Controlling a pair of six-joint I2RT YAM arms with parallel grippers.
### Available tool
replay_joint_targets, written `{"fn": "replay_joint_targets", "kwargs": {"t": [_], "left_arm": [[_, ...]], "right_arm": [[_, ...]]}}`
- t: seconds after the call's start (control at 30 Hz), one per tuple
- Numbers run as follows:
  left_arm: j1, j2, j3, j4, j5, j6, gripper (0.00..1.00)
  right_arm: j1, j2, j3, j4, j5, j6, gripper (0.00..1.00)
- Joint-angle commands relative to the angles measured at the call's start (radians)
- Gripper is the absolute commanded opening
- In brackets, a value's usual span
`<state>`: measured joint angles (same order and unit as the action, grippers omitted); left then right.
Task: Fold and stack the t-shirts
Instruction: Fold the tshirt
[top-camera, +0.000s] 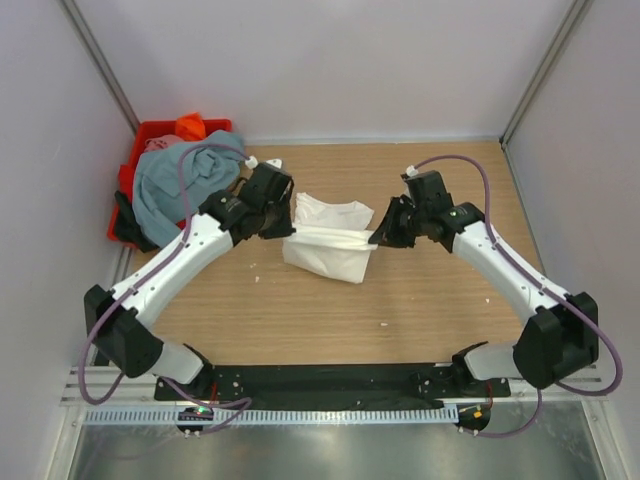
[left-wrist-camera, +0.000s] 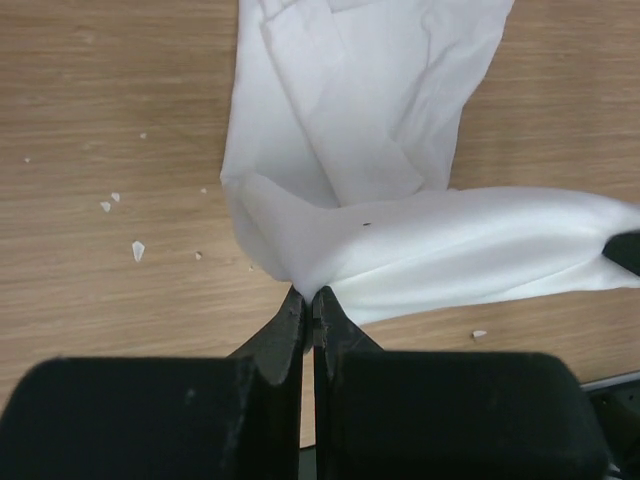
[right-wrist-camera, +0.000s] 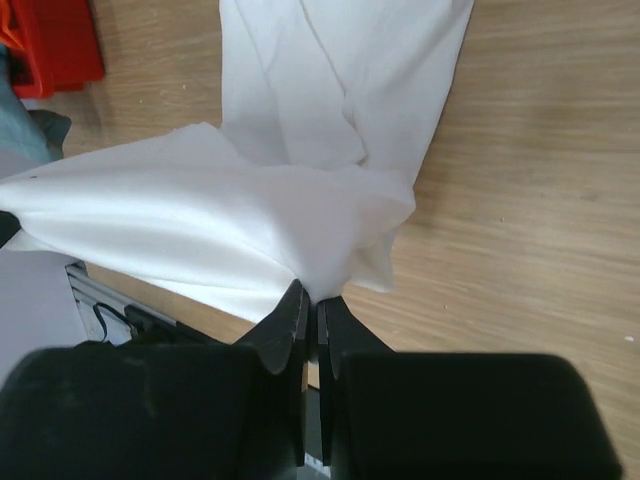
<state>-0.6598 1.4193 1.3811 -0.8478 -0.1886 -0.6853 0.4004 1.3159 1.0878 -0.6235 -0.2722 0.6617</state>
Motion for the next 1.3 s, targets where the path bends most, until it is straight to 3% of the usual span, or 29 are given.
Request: {"fn": "replay_joint_targets", "kwargs": {"t": [0.0, 0.43, 0.53, 0.63, 0.7, 0.73, 0.8, 0.87, 1.0, 1.13, 1.27], "left_arm": [[0.064, 0.053, 0.116, -0.045, 0.029, 0.102, 0.00], [0.199, 0.394, 0.407, -0.059, 0.132, 0.144, 0.00], [0.239, 0.593, 0.628, -0.129, 0.149, 0.164, 0.00], [0.285, 0.867, 1.018, -0.238, 0.220, 0.176, 0.02], [0.322, 1.034, 1.142, -0.255, 0.316, 0.165, 0.29], [0.336, 1.072, 1.217, -0.254, 0.340, 0.144, 0.39], [0.371, 1.110, 1.225, -0.217, 0.438, 0.107, 0.55], [0.377, 1.080, 1.150, -0.126, 0.486, 0.098, 0.79], [0.374, 0.959, 1.044, -0.057, 0.477, 0.107, 0.92], [0.350, 0.836, 1.003, -0.083, 0.404, 0.151, 0.92], [0.312, 0.687, 0.853, -0.048, 0.362, 0.179, 0.88]], "right_arm": [[-0.038, 0.072, 0.105, 0.019, 0.031, -0.056, 0.01], [-0.136, 0.359, 0.337, 0.013, -0.039, -0.088, 0.01], [-0.176, 0.538, 0.481, 0.015, -0.080, -0.080, 0.01], [-0.199, 0.765, 0.685, -0.024, -0.137, -0.063, 0.04], [-0.213, 0.877, 0.869, -0.097, -0.111, -0.066, 0.29], [-0.221, 0.957, 0.923, -0.099, -0.111, -0.068, 0.58], [-0.229, 1.029, 1.098, -0.157, -0.058, -0.070, 0.65], [-0.233, 1.059, 1.181, -0.242, -0.018, -0.071, 0.68], [-0.232, 0.906, 1.043, -0.175, 0.088, -0.050, 0.70], [-0.213, 0.679, 0.790, -0.032, 0.102, -0.045, 0.70], [-0.172, 0.546, 0.556, 0.119, -0.048, -0.022, 0.64]]}}
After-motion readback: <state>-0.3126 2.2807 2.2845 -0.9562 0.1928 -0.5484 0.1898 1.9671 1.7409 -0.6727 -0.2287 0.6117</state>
